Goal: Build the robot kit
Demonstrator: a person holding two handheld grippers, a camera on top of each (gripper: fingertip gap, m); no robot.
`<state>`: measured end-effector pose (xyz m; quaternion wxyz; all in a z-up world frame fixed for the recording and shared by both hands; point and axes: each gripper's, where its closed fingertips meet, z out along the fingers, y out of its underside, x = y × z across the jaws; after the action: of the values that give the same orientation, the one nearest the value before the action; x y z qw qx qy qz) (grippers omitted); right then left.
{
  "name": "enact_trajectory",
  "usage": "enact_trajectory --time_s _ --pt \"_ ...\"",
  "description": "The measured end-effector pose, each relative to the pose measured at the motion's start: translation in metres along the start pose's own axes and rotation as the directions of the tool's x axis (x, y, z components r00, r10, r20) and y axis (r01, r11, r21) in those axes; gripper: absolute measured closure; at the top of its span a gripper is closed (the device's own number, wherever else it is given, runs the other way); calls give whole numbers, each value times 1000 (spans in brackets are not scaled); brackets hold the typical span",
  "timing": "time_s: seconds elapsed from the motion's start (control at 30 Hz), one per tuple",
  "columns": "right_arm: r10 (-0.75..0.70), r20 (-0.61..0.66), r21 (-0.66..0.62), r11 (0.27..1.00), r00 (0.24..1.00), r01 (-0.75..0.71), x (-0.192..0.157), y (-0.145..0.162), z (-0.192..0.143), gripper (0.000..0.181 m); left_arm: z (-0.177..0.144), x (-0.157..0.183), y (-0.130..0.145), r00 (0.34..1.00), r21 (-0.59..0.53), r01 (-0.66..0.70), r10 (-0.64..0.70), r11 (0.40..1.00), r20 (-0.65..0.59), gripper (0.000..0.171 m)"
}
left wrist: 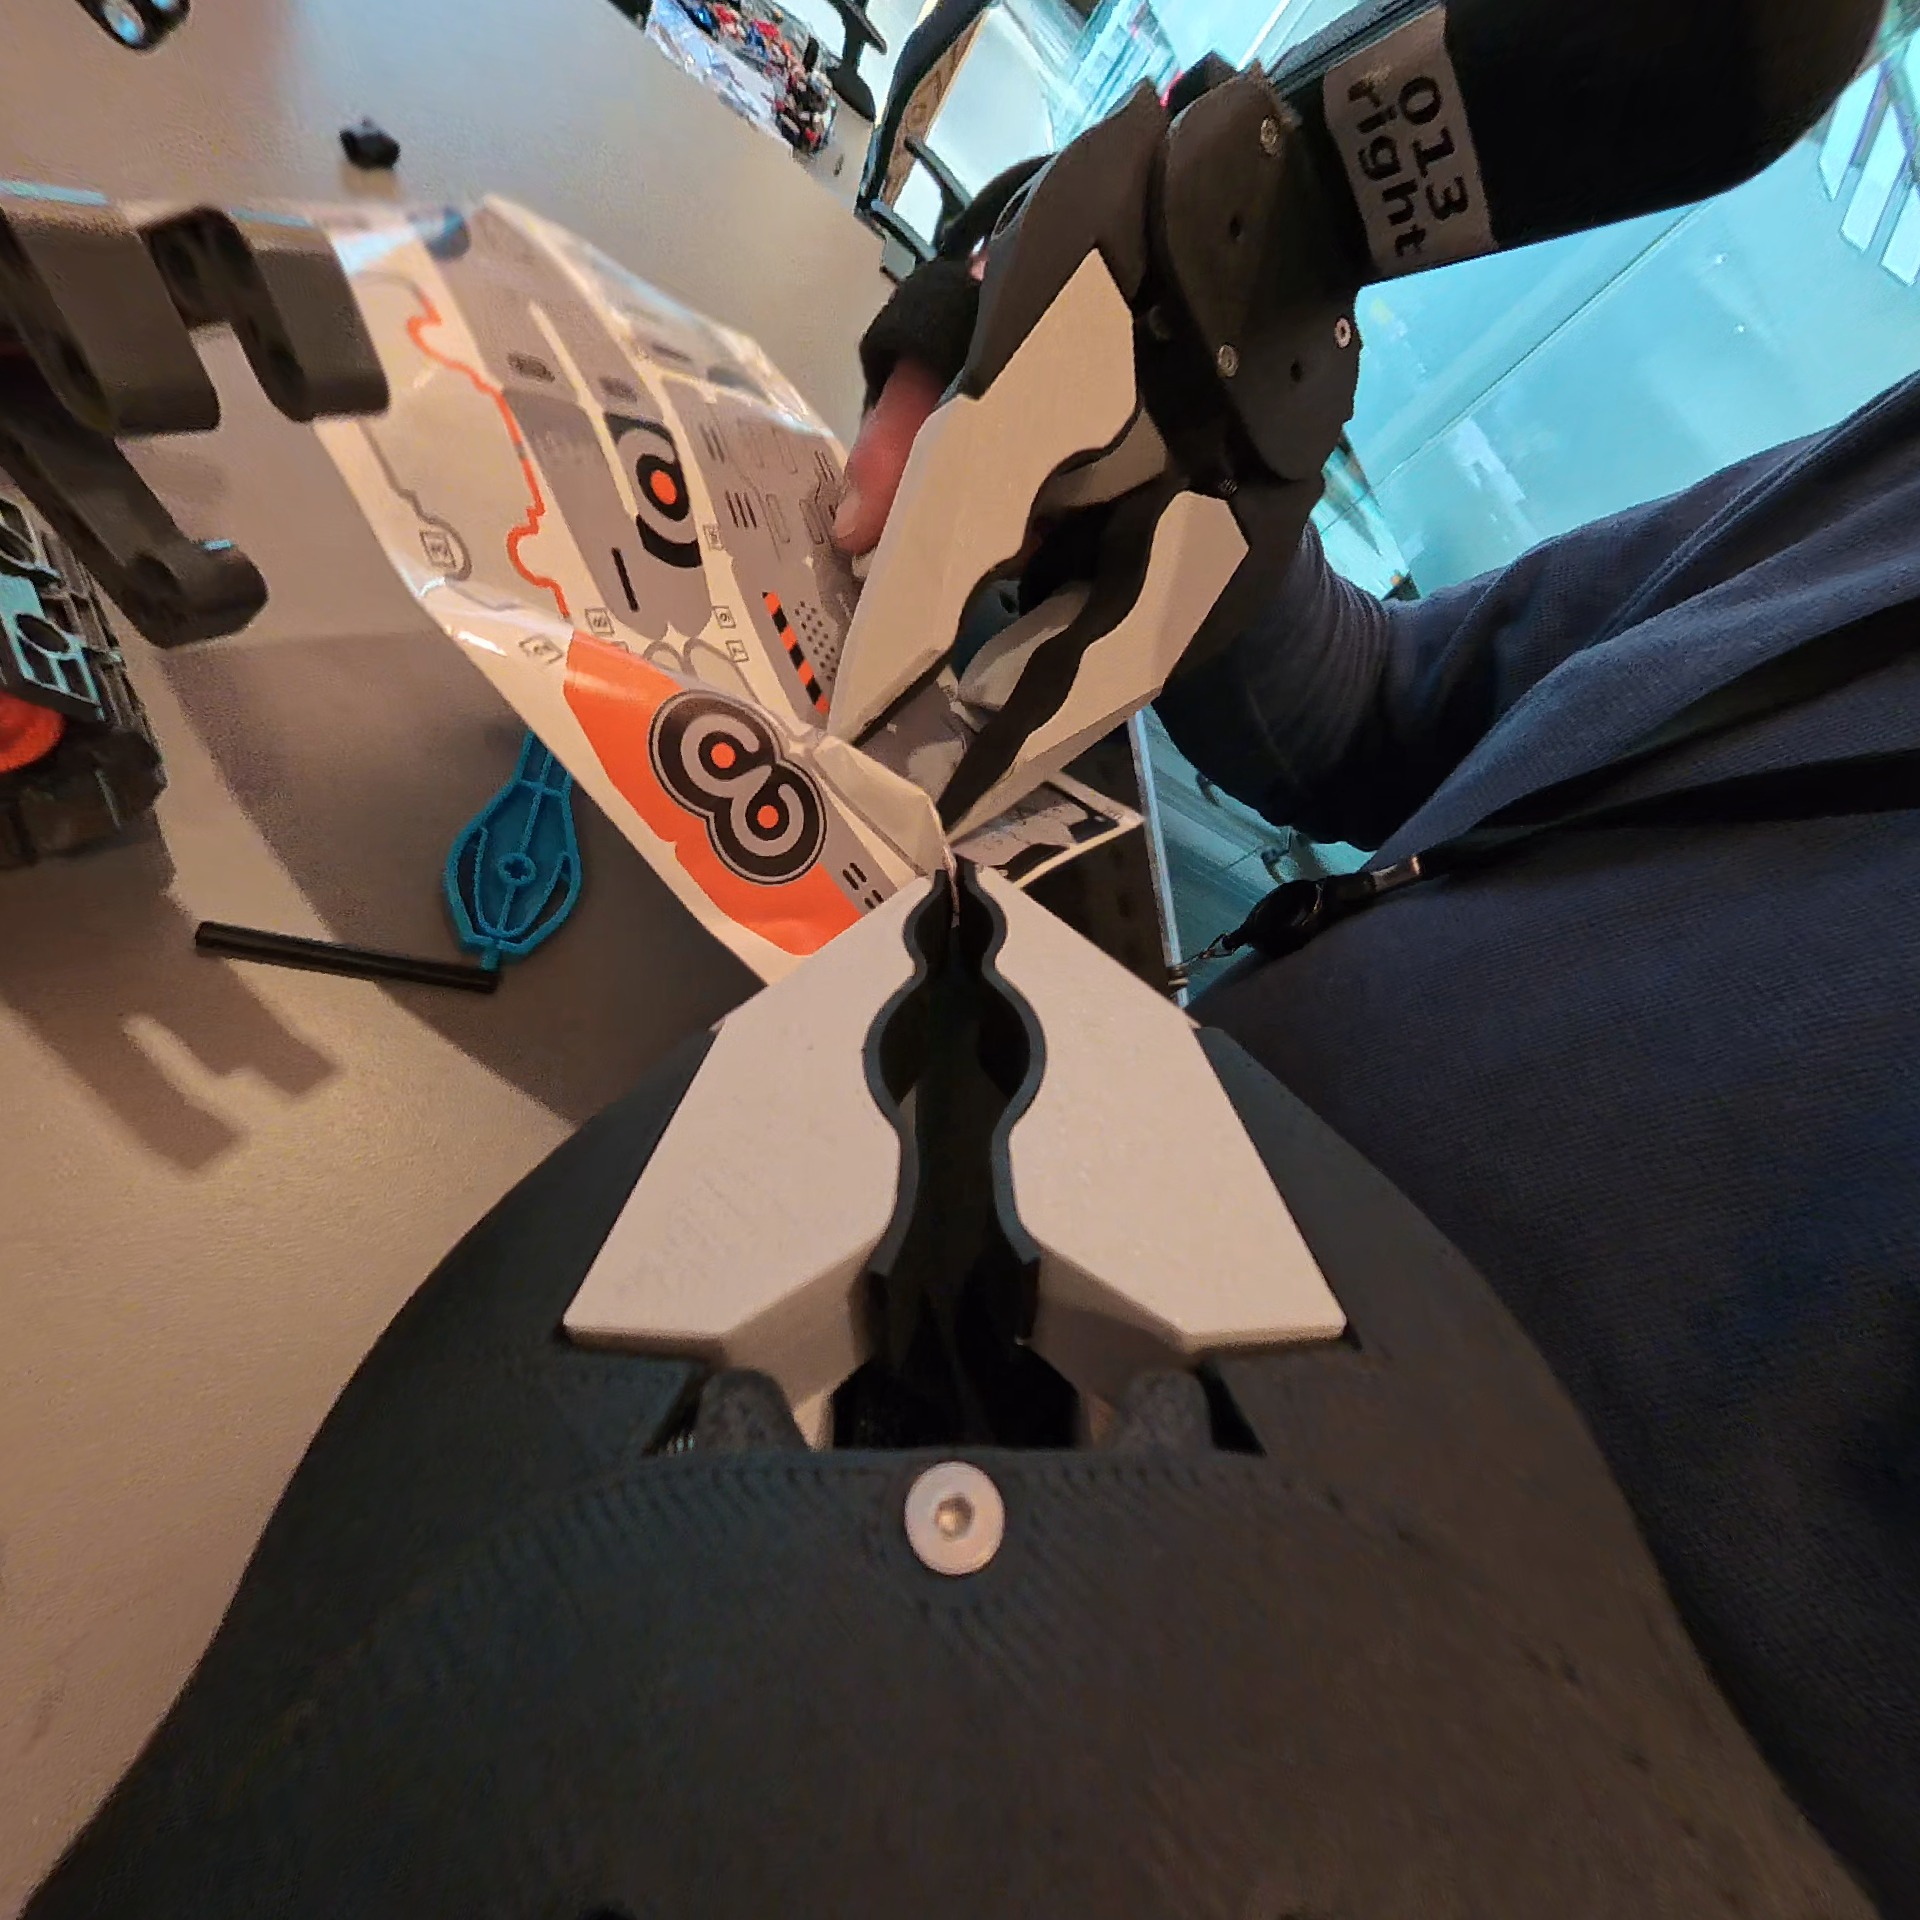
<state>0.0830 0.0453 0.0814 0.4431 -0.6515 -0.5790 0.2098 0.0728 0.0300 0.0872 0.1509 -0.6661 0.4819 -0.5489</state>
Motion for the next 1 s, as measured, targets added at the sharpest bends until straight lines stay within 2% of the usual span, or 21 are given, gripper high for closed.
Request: enact_trajectory --time_s 0.1,0.2,0.27,0.33,0.4,0.47,0.53,0.63,0.77,0.83,0.9,1.0 --pt "103 -45 26 994 994 -102 13 -4 -6 155 -5 3 -11 1000 68 13 -13 998 -11 171" --pt "243 -137 178 960 960 -217 30 -21 -27 141 -15 5 -23 1000 170 -7 4 985 17 171" --pt "356 -171 284 911 919 -299 38 -29 -49 140 -21 4 -27 998 214 -23 9 977 65 171" --pt "493 -204 394 832 846 -390 48 -28 -77 134 -26 8 -30 993 251 -66 38 966 115 171" --pt "629 -173 484 724 758 -491 47 -20 -101 131 -25 7 -28 976 235 -128 80 963 201 171" --pt "723 -91 485 632 684 -604 34 -7 -105 117 -25 8 -31 947 235 -199 125 951 295 171" --pt "793 -29 496 540 609 -680 21 2 -104 115 -20 14 -35 930 241 -246 159 939 332 171" --pt "841 97 463 435 532 -772 3 2 -83 106 -14 16 -41 860 198 -371 255 907 442 171" --pt "879 48 591 358 474 -723 7 5 -95 108 -24 27 -59 776 206 -496 324 843 541 171" --pt "852 140 619 322 504 -716 -1 -8 -103 117 -23 33 -63 735 190 -545 356 817 577 171" --pt "838 189 583 324 512 -745 -5 -17 -92 113 -17 36 -64 696 165 -577 376 800 612 171" --pt "811 252 567 318 528 -760 -5 -34 -72 125 -3 42 -63 651 125 -623 423 772 630 171"
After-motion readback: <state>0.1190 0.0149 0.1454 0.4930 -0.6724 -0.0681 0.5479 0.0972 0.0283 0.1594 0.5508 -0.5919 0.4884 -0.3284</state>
